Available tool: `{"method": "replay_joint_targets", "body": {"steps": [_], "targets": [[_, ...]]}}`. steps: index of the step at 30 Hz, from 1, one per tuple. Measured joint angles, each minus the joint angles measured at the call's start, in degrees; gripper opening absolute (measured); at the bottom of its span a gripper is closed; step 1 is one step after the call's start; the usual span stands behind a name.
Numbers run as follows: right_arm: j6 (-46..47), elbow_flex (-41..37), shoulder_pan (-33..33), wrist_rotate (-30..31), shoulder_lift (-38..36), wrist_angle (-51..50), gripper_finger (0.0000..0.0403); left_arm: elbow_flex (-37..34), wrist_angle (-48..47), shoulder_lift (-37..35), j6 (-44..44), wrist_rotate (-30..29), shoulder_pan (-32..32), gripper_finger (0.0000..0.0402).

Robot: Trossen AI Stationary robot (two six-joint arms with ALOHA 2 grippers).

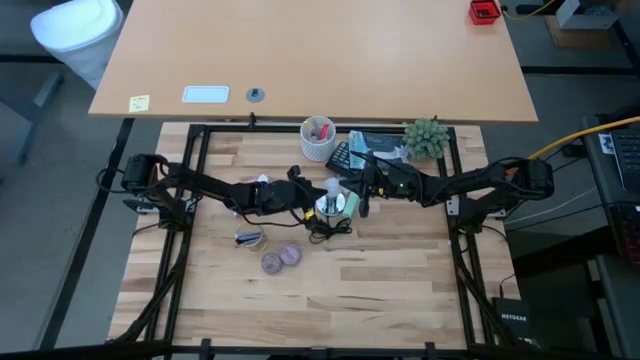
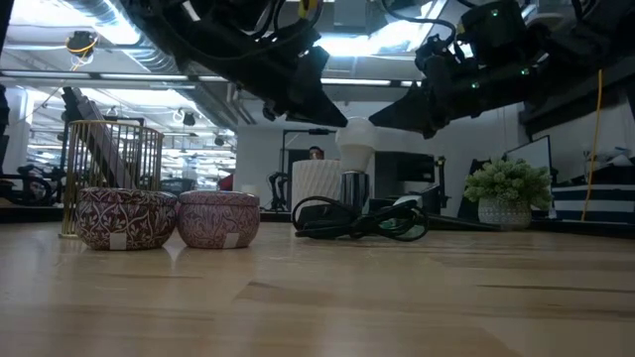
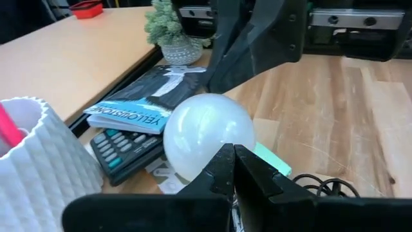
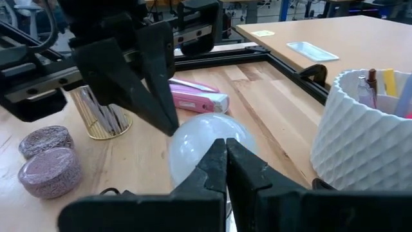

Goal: Screw lightbulb
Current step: Insert the white lightbulb into the silver lamp

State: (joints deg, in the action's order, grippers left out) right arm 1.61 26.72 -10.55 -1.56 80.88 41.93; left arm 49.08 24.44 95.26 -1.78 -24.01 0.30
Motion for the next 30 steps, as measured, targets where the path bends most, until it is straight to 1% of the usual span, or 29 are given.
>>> {"method": "replay_joint_targets", "body": {"steps": [5, 9, 14, 20, 26, 30], "targets": [[0.0, 0.0, 0.0, -0.7, 0.0, 0.0, 0.0005, 0.0, -0.3, 0.0, 0.0, -4.0, -0.7, 0.0001], [0.0, 0.0, 0.0, -1.9, 0.0, -0.1, 0.0005, 0.0, -0.4, 0.0, 0.0, -5.9, -0.7, 0.0001], [0.0, 0.0, 0.1, -3.6, 0.0, -0.1, 0.0005, 0.0, -0.3, 0.0, 0.0, -6.4, -0.5, 0.0001], [0.0, 0.0, 0.1, -3.9, 0.0, -0.2, 0.0005, 0.0, 0.4, 0.0, 0.0, -7.1, 0.2, 0.0001], [0.0, -0.1, 0.1, -3.5, 0.2, -0.7, 0.0005, 0.0, 1.3, 0.0, 1.0, -11.2, 0.1, 0.0001], [0.0, -0.1, 0.1, -3.4, 0.2, -0.5, 0.0005, 0.0, 1.9, -1.2, 2.6, -11.4, -0.3, 0.0001]]}}
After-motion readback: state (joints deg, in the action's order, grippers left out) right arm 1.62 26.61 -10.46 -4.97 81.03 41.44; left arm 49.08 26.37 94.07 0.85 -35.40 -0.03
